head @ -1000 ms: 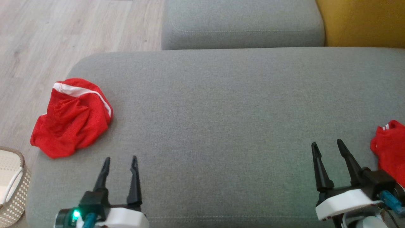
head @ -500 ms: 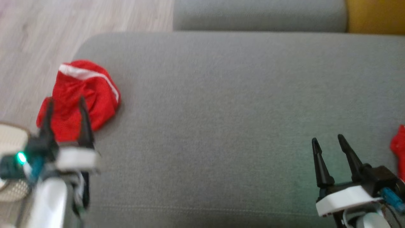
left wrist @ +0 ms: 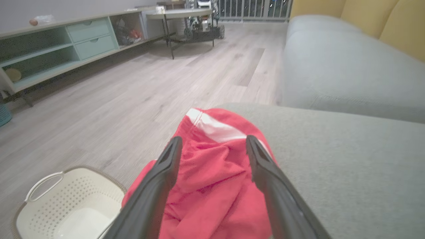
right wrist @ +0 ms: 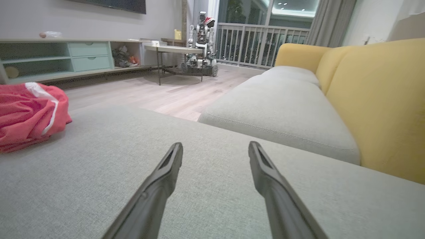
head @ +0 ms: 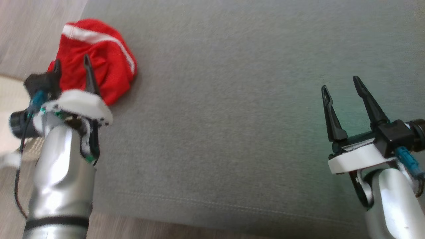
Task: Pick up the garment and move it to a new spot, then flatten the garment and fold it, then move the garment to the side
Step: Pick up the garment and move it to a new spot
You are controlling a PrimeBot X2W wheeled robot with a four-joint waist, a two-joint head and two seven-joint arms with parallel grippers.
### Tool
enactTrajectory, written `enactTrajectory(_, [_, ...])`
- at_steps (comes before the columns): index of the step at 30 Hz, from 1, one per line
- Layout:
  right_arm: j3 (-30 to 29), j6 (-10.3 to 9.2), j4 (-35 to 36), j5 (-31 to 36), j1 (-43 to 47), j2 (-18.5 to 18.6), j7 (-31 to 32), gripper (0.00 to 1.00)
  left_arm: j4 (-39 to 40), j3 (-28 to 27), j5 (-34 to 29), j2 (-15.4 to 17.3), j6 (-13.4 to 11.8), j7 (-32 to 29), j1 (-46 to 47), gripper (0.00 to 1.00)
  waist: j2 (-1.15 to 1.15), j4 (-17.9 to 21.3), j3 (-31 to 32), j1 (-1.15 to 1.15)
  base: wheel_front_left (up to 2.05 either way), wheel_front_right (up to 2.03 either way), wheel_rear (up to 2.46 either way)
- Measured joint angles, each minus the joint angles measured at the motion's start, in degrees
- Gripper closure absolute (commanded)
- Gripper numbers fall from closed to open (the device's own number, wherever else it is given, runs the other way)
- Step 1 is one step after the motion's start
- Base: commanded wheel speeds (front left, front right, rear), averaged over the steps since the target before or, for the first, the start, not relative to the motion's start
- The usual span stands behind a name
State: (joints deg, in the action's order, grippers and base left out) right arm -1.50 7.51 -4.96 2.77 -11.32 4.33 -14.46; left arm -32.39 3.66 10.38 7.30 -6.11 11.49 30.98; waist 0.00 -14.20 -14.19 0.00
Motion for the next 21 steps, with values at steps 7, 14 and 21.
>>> enactTrajectory(7, [2.1, 0.0, -0.5, 0.3, -1.3, 2.6, 0.0, 0.0, -18.4, -1.4, 2.0, -1.6, -2.5, -3.1, 12.6, 0.0, 0.0, -3.8, -5.8, 0.0, 0.0, 0.0, 0.0])
enactTrajectory(14, [2.3, 0.0, 0.1, 0.3, -3.1, 4.2, 0.0, 0.0, -28.9, -4.7, 7.3, -2.4, 0.7, -4.5, 18.2, 0.0, 0.0, -4.2, -10.2, 0.0, 0.0, 0.0, 0.0])
enactTrajectory(21, [2.6, 0.0, 0.1, 0.4, -3.7, 4.8, 0.0, 0.0, -33.7, -4.4, 8.4, -3.2, 5.0, -0.1, 20.6, 1.0, 0.0, -3.7, -11.4, 0.01, 0.0, 0.0, 0.0])
